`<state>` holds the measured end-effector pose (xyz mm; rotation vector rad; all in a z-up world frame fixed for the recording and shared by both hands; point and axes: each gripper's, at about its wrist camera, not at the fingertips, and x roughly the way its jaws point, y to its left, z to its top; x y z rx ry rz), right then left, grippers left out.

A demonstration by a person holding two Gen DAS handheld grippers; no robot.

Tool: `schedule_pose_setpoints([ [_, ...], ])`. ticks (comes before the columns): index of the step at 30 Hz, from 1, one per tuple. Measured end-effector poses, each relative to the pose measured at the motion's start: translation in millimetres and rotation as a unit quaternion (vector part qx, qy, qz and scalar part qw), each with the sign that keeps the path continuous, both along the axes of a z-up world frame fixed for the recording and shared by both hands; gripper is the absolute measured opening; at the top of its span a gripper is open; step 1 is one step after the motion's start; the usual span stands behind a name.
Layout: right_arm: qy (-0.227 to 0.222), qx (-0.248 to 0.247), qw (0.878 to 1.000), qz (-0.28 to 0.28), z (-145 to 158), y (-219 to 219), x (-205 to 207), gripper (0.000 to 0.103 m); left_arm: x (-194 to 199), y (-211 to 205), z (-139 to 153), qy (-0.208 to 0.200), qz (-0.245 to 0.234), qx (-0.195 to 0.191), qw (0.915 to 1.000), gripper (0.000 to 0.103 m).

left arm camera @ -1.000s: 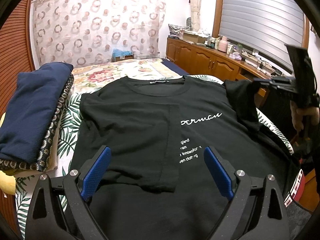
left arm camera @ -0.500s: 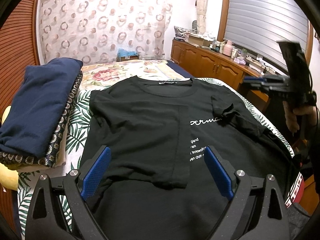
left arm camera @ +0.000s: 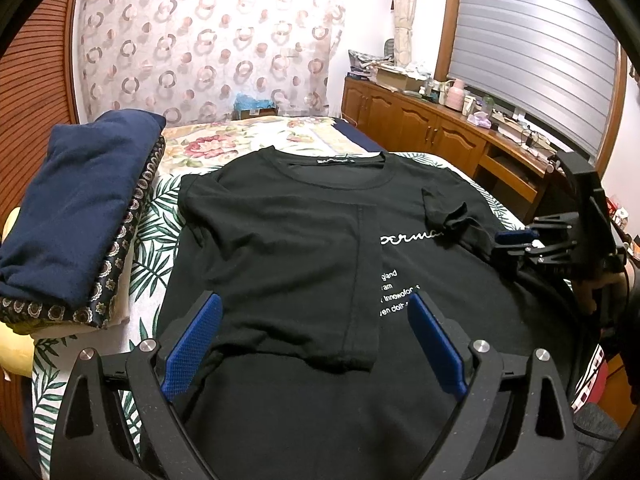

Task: Fold small clothes
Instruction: 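Fold the sleeve side over toward the shirt center, open right gripper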

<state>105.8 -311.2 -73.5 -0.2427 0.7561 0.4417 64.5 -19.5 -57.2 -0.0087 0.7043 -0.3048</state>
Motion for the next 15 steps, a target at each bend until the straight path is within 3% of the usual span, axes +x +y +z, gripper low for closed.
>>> schedule_pose_setpoints([
  [6, 0.006, 0.012, 1.0, 0.008, -2.8, 0.2, -9.8, 0.032, -0.1, -0.3, -1.4, 0.003, -0.001, 0.001, 1.0, 0.095],
  [7, 0.003, 0.01, 1.0, 0.014, -3.7, -1.3, -14.1, 0.022, 1.3, 0.4, -1.6, 0.003, -0.001, 0.001, 1.0, 0.095],
  [8, -0.001, 0.006, 1.0, 0.019, -4.0, 0.6, -16.6, 0.019, 1.0, 0.5, -1.7, 0.003, -0.001, 0.002, 1.0, 0.095],
  [15, -0.016, 0.015, 0.999, 0.047, -2.7, 8.6, -41.2, 0.016, 1.0, 0.9, -1.9, 0.003, -0.001, 0.001, 1.0, 0.095],
])
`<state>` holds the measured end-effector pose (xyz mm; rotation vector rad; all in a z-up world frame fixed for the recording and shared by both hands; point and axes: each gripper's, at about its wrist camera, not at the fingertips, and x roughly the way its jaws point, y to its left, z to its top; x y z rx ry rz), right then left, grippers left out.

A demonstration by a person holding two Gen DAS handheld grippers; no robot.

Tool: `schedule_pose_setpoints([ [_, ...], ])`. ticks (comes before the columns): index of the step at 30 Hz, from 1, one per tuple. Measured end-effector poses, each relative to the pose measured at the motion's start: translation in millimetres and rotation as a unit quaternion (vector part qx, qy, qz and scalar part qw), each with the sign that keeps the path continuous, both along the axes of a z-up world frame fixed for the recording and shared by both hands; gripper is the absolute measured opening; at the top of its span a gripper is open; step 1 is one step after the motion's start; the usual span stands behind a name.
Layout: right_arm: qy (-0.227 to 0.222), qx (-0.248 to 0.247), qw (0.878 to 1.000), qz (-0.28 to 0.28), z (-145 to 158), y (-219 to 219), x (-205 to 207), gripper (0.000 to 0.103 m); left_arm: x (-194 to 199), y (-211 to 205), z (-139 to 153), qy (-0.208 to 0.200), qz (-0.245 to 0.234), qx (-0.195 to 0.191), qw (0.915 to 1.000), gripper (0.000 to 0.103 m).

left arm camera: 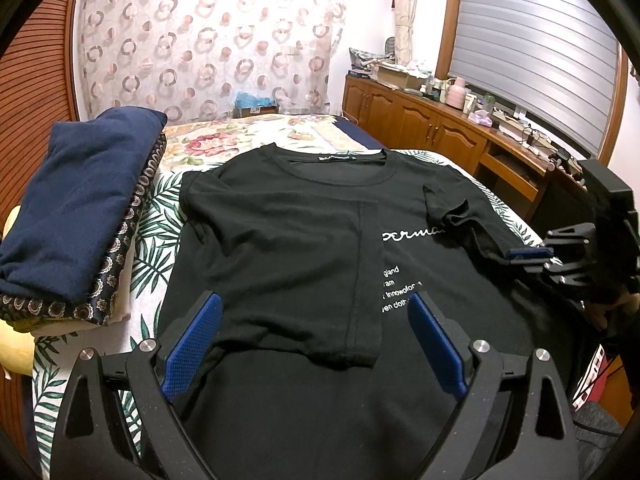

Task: Fold small clothes
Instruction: 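Fold the sleeve side over toward the shirt center, open right gripper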

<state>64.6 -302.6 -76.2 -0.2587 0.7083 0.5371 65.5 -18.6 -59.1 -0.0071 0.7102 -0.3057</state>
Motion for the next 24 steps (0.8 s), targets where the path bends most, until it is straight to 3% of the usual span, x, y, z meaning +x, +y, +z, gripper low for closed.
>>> schedule_pose_setpoints([
  [6, 0.012, 0.008, 1.0, 0.011, -1.9, 1.9, -6.7, 0.02, 0.0, 0.9, 0.5, 0.0, 0.002, 0.0, 1.0, 0.095],
  [12, -0.011, 0.018, 1.0, 0.002, 16.0, -4.4, 1.2, 0.029, 0.4, 4.9, 1.5, -0.004, 0.008, -0.003, 1.0, 0.095],
  [19, -0.021, -0.026, 0.998, -0.045, 9.9, -14.7, 53.9, 0.03, 5.8, 8.4, 4.8, -0.01, 0.012, 0.006, 0.9999, 0.095],
  [24, -0.008, -0.047, 0.999, -0.025, 0.0, 5.8, 91.2, 0.03, 17.8, 14.4, 9.2, -0.014, 0.013, 0.015, 0.9997, 0.095],
])
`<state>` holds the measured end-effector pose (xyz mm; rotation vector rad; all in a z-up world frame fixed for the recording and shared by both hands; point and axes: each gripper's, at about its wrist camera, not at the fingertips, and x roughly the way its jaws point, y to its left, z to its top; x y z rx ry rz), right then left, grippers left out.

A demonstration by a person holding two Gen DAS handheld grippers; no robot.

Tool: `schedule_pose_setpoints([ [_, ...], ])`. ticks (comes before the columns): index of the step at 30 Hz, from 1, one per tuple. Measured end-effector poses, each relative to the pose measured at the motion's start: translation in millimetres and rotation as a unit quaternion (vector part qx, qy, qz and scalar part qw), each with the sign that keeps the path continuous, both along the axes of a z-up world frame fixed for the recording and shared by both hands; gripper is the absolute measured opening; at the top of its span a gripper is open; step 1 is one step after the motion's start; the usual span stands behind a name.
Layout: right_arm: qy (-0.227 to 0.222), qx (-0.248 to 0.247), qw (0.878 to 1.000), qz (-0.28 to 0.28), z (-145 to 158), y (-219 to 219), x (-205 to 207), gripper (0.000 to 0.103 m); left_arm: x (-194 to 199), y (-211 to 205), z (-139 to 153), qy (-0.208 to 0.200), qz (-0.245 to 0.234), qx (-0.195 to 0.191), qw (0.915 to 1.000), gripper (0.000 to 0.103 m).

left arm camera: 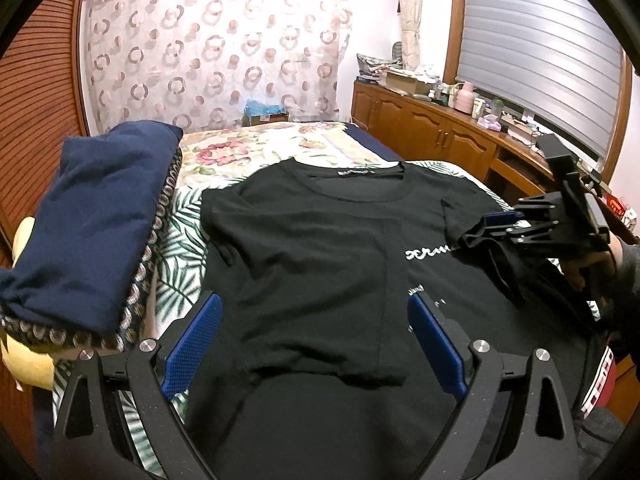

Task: Fold small clothes
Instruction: 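Fold the sleeve side over toward the shirt center, open right gripper, then move the left gripper to the shirt hem and grasp it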

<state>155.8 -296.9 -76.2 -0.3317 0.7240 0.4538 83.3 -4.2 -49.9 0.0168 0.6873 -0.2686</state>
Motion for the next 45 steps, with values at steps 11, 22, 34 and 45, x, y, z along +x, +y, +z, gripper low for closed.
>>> schedule_pose_setpoints([
  [11, -0.013, 0.048, 0.999, 0.007, 10.3, 18.7, 56.3, 0.034, 39.5, 17.8, 9.6, 0.003, 0.02, 0.012, 0.9997, 0.095],
  [22, 0.022, 0.029, 0.999, -0.021, -19.4, -17.4, 76.8, 0.052, 90.6, 15.2, 13.4, 0.031, 0.015, 0.033, 0.9989, 0.063],
  [34, 0.021, 0.038, 0.999, 0.015, -20.5, -19.6, 79.7, 0.076, 156.2, 15.4, -2.9, 0.094, 0.039, 0.1, 0.9898, 0.044],
  [45, 0.021, 0.04, 0.999, 0.015, -19.4, -24.3, 77.9, 0.076, 192.9, 18.9, -26.3, 0.158, 0.052, 0.149, 0.9747, 0.042],
])
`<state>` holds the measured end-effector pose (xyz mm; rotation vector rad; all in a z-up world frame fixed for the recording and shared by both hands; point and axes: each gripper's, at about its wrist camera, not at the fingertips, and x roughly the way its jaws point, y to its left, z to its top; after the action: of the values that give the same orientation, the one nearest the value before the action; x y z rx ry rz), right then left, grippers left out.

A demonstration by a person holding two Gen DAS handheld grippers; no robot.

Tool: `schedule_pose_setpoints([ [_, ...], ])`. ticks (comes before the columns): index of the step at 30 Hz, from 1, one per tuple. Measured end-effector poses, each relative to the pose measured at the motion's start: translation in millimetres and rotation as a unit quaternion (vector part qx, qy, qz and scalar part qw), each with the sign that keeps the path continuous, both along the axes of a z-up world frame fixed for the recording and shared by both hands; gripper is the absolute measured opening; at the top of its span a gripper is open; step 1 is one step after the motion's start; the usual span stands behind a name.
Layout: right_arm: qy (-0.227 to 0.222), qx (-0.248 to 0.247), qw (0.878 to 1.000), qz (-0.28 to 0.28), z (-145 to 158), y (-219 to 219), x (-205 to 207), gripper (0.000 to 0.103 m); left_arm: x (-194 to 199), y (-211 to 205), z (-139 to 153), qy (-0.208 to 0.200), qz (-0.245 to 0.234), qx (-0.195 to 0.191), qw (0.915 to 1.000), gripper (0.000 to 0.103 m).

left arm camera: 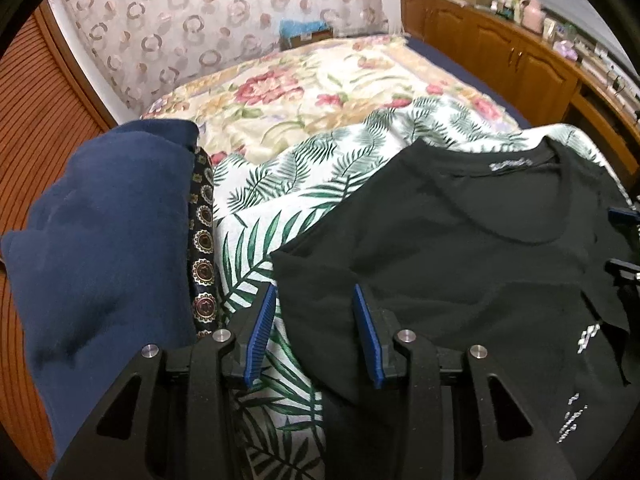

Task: Fold small clothes
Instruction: 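Move the left gripper to the shirt hem and grasp it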

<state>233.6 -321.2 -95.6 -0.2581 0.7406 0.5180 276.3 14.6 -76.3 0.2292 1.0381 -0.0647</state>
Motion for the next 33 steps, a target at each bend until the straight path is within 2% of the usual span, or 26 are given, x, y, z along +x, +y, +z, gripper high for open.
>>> schedule_pose_setpoints([
  [8, 0.002, 0.006, 1.0, 0.0, 0.8, 1.4, -1.0, 0.076, 8.8, -1.6, -8.5, 0.023, -0.009, -0.005, 0.9997, 0.04],
  [9, 0.002, 0.006, 1.0, -0.001, 0.6, 3.0, -1.3, 0.076, 8.6, -2.3, -8.6, 0.023, -0.012, -0.006, 0.9997, 0.036],
  [11, 0.001, 0.005, 1.0, -0.001, 0.3, 3.7, -1.5, 0.076, 7.4, -1.6, -8.4, 0.027, -0.018, -0.012, 0.9994, 0.012],
  [13, 0.0, 0.002, 1.0, -0.001, 0.2, 4.8, -2.1, 0.076, 6.8, 0.4, -7.2, 0.024, -0.014, -0.008, 0.9996, 0.009],
  [17, 0.005, 0.019, 1.0, -0.004, 2.6, -2.0, -3.2, 0.076, 0.4, 5.2, 9.0, -0.011, -0.013, -0.018, 0.9997, 0.008],
  [21, -0.002, 0.02, 0.999, -0.033, 7.2, -18.3, -2.9, 0.076, -6.3, 13.5, 31.2, -0.052, -0.009, -0.022, 0.9984, 0.007],
  [25, -0.012, 0.022, 0.998, -0.06, 16.8, -38.1, 0.5, 0.076, -7.1, 21.1, 39.2, -0.067, -0.011, -0.03, 0.9972, 0.007],
  [27, -0.013, 0.018, 0.998, -0.067, 17.8, -44.3, 3.4, 0.072, -8.8, 23.5, 42.6, -0.077, -0.011, -0.032, 0.9964, 0.007],
  [33, 0.008, 0.011, 0.995, -0.098, 8.4, -59.4, 24.1, 0.07, -14.6, 30.8, 49.6, -0.098, -0.013, -0.053, 0.9937, 0.007],
])
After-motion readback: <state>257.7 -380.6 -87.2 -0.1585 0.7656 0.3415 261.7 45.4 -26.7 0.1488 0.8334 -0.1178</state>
